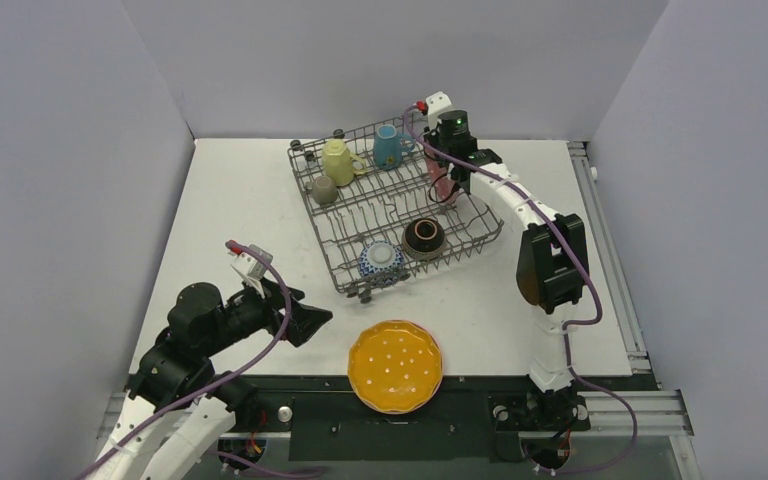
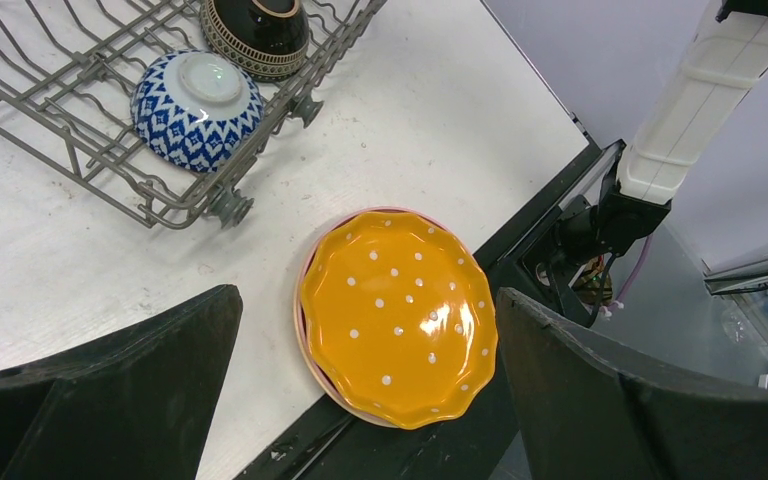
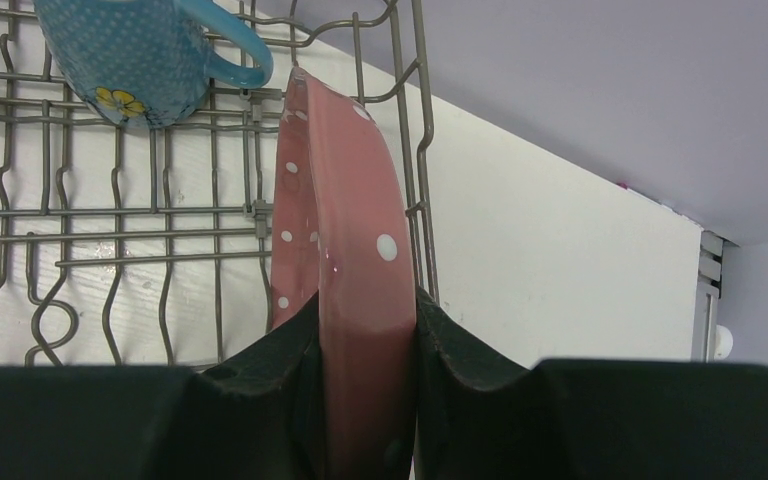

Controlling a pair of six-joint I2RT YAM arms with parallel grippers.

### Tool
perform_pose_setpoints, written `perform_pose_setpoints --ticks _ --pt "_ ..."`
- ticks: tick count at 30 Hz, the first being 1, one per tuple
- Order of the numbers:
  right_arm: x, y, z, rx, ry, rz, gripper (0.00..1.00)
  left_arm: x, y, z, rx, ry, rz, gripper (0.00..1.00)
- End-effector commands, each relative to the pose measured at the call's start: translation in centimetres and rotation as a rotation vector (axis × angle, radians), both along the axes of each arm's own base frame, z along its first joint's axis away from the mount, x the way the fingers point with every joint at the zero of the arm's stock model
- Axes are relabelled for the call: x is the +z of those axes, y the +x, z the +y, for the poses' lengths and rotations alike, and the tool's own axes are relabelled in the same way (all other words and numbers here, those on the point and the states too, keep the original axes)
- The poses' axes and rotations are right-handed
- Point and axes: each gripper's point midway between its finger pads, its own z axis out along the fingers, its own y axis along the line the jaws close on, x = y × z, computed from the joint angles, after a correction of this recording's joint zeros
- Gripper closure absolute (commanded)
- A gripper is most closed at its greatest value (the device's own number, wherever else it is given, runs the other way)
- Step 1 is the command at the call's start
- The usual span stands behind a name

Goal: Load the mixed dishes into the dish rack
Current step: Insert the plate into the dish rack.

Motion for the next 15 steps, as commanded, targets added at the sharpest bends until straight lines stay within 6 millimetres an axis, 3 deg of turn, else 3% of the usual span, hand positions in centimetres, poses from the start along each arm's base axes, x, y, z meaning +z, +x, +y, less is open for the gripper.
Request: perform_pose_setpoints --ticks 1,15 --pt "8.2 2.0 0.6 -0.014 0.088 -0.224 1.00 1.5 0.3 -0.4 -0.022 -0.028 -0.071 0.04" --pt "5.5 2.2 0.7 -0.027 0.062 -0.185 1.00 1.6 0.3 -0.3 -0.023 -0.033 -0.076 0.04"
